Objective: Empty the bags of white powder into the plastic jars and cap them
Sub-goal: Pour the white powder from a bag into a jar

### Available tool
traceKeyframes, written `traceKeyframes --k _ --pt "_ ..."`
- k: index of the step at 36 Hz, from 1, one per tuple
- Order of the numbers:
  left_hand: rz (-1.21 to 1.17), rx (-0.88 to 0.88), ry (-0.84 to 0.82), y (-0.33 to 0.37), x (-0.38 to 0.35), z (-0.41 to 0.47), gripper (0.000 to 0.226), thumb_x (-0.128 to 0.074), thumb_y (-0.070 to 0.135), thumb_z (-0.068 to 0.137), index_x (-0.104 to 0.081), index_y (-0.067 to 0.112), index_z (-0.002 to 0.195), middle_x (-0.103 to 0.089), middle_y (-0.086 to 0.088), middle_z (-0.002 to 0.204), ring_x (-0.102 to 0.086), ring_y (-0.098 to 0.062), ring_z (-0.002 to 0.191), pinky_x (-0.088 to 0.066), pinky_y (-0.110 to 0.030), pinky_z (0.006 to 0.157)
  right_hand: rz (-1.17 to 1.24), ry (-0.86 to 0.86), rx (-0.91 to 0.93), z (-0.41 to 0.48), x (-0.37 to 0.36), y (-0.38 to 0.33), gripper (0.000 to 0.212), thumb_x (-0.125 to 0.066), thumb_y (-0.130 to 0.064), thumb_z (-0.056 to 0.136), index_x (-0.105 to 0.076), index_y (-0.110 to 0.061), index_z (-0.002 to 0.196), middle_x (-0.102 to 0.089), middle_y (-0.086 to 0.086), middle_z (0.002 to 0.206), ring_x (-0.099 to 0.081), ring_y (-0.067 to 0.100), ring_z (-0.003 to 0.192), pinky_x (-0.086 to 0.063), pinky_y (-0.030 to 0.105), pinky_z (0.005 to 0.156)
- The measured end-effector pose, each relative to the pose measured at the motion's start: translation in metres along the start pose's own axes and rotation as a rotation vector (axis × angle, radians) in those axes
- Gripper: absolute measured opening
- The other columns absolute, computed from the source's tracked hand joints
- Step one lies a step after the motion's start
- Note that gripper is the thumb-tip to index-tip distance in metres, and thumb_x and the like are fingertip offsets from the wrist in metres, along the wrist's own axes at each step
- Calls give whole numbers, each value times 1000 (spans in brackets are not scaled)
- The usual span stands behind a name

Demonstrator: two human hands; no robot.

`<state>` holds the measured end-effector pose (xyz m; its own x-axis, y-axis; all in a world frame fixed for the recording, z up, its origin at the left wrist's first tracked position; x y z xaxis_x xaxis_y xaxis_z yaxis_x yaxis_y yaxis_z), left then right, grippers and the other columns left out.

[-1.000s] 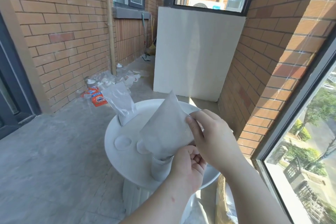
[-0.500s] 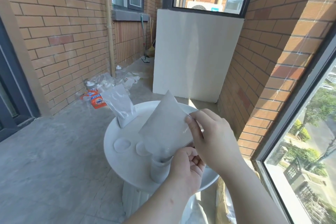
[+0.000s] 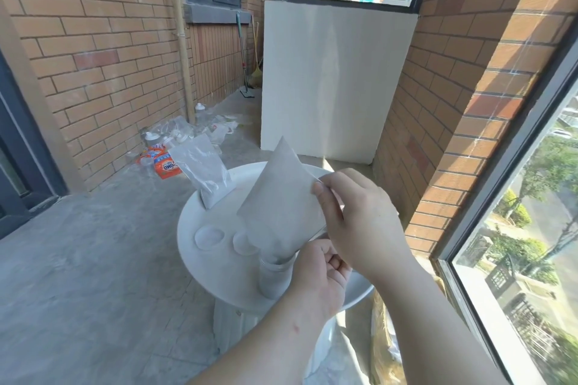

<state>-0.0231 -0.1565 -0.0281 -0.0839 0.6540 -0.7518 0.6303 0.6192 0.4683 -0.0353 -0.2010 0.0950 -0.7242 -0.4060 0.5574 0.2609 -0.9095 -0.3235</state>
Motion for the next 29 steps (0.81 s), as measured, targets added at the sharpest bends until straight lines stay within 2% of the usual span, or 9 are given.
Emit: traceKeyframes --k 2,5,8,13,17,20,21,26,29 --pt "-3 1 -12 0 -1 0 43 -33 -8 94 -55 14 65 -51 4 44 -49 -4 34 -39 -14 36 10 1 2 0 0 0 29 -45 -36 100 -63 -19 85 -57 -13 82 -54 21 69 -48 39 60" --pt "2 0 -5 -1 0 2 43 -30 -10 93 -49 15 64 -45 6 41 -44 -4 32 -37 -14 35 -7 14 -9 0 -1 1 28 -46 -35 100 -63 -19 85 -60 -11 83 -55 21 70 -48 38 59" --pt "2 5 -23 -1 0 4 40 -34 -8 93 -56 15 69 -52 5 46 -50 -5 37 -40 -15 38 -60 4 10 0 -1 0 29 -45 -35 100 -64 -19 84 -60 -10 82 -53 22 66 -44 35 59" --pt "-32 20 -40 -3 0 5 32 -41 1 97 -68 15 87 -69 1 67 -65 -6 57 -50 -19 49 -88 3 24 2 2 -5 30 -45 -35 100 -64 -18 84 -61 -8 81 -53 21 67 -36 30 61" --pt "5 12 -23 -3 -2 2 44 -36 -5 96 -61 15 66 -58 3 49 -55 -6 40 -43 -15 39 -60 -4 1 2 2 -5 26 -50 -32 100 -65 -17 84 -55 -11 79 -51 20 64 -35 29 58" --pt "58 -6 -8 -3 -1 3 59 -31 -10 91 -56 17 44 -46 5 41 -44 -6 32 -38 -14 35 -38 22 -10 3 4 -3 30 -45 -36 101 -64 -18 86 -61 -7 82 -54 20 70 -41 33 57" --pt "61 -7 -15 -3 -1 2 60 -32 -10 90 -58 17 43 -48 5 42 -45 -6 33 -39 -15 36 -34 16 -15 3 4 -3 32 -44 -37 100 -64 -18 86 -62 -7 82 -55 21 71 -42 33 58" --pt "66 3 11 -3 1 1 41 -33 -10 91 -53 13 63 -51 4 43 -48 -6 34 -40 -15 37 -22 -31 -51 2 1 -3 23 -53 -30 101 -65 -17 87 -62 -6 85 -55 19 75 -38 31 55" --pt "78 1 0 -4 1 3 52 -31 -11 89 -56 14 51 -49 4 41 -47 -7 33 -41 -15 38 -50 22 -26 3 5 -5 23 -53 -28 101 -65 -15 86 -60 -6 82 -54 20 74 -39 32 54"
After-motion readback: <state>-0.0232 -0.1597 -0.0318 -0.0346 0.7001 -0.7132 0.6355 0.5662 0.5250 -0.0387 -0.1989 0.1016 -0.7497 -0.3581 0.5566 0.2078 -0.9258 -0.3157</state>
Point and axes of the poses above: each hand's wrist, its own z-axis towards the middle knuckle, its own x-axis out of the back of the hand, y = z × x, the point moved 7 cm from there along z, towards the middle knuckle
